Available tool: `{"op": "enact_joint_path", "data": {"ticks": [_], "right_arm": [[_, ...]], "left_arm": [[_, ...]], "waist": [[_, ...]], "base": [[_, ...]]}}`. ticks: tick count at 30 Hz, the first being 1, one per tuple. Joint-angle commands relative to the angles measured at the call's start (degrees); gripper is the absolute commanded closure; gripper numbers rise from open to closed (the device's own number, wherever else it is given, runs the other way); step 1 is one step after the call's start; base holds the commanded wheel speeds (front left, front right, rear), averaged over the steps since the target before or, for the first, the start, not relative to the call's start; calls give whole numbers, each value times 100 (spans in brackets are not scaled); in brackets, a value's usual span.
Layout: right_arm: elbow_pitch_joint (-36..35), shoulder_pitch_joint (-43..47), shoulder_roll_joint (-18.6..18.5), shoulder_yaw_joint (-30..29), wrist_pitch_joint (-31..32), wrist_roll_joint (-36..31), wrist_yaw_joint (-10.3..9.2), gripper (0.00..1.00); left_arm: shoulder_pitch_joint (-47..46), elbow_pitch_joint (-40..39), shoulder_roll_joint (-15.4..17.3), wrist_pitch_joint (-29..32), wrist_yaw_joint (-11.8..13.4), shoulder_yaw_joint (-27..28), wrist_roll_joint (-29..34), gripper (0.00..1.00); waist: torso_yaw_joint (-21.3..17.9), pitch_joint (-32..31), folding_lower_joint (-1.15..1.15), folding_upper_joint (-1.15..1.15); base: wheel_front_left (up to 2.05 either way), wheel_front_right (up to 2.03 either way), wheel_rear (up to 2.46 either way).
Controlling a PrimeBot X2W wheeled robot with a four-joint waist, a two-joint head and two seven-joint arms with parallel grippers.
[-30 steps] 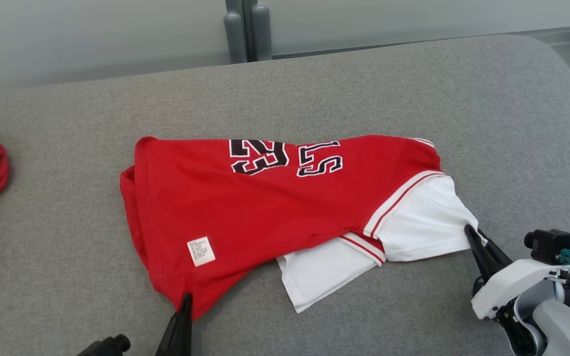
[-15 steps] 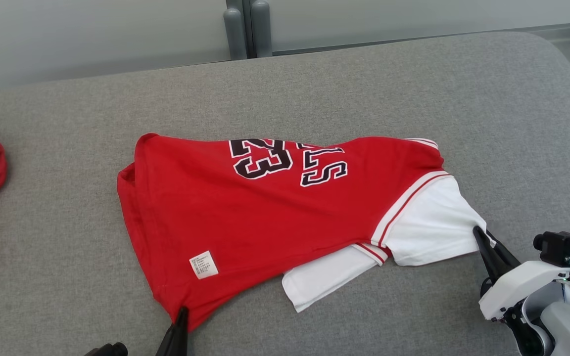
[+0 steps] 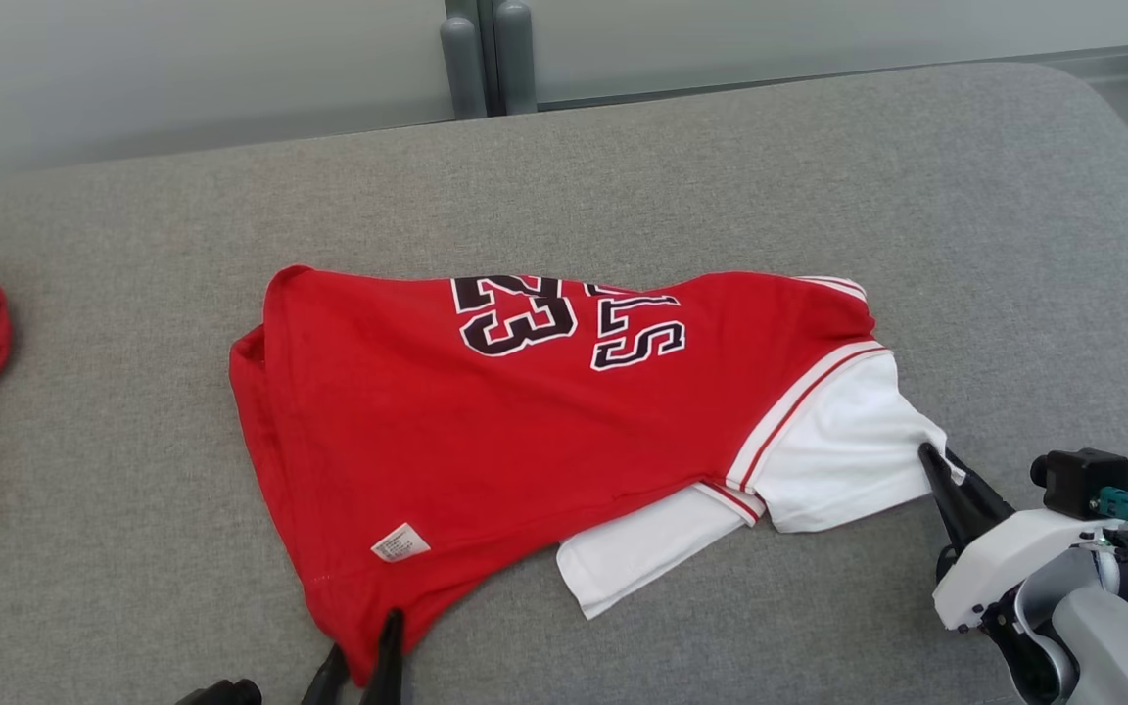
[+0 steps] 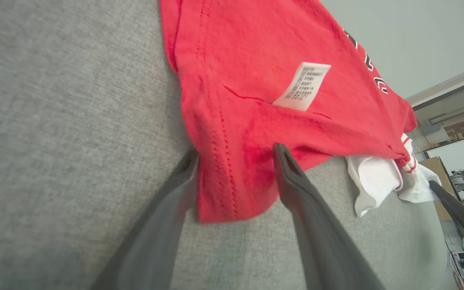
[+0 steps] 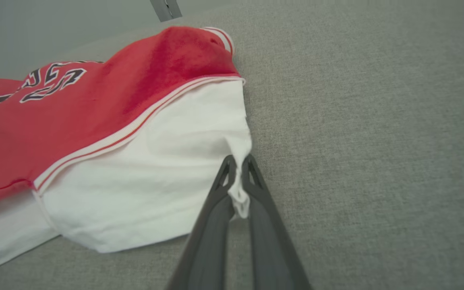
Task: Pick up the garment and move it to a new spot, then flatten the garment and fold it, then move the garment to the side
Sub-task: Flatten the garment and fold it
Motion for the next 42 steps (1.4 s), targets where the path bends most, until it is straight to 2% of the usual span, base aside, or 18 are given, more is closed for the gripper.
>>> {"op": "enact_joint_path", "data": {"ticks": [1,7,11,19,23,30,33,38,42], "right_arm": [[23,-39,8,-48,-26,-104,-2,0],[-153,114,78,-512,-22,-720,-2,0],[-411,362,253,-1001,-22,-1325,-2,0],[-921,702,541,-1629,-22,-2119,-2,0],[-1487,897,713,-2084,-23,-2639,-2,0],[-3060,1509,1265,-2891,-21,-3585,-2,0],[-3389,1749,1428,-2928,-22,-3843,-2,0],[-3609,2077,1602,-2972,-22,-4044,-2,0],[-3578,2225,1634,-2991,-22,-4117,-3,0]], "left_arm": [[-25,90,49,45,57,23,-53,0],[33,-41,225,51,346,37,172,0],[40,-451,304,4,594,111,352,0],[-42,-898,444,45,1012,132,635,0],[11,-1268,572,6,1300,177,885,0],[155,-1878,637,-82,1557,336,1393,0],[195,-1919,684,-106,1573,397,1706,0],[264,-1973,517,-97,1458,729,2235,0],[381,-1921,320,-99,1273,1027,2621,0]], "waist": [[-2,-10,0,0],[-7,-75,0,0],[-12,-112,0,0],[-75,-202,0,0],[-99,-301,0,0],[-63,-451,0,0],[-38,-485,0,0],[48,-584,0,0],[100,-664,0,0]], "base": [[0,0,0],[0,0,0],[0,0,0],[0,0,0],[0,0,0],[0,0,0],[0,0,0],[0,0,0],[0,0,0]]}}
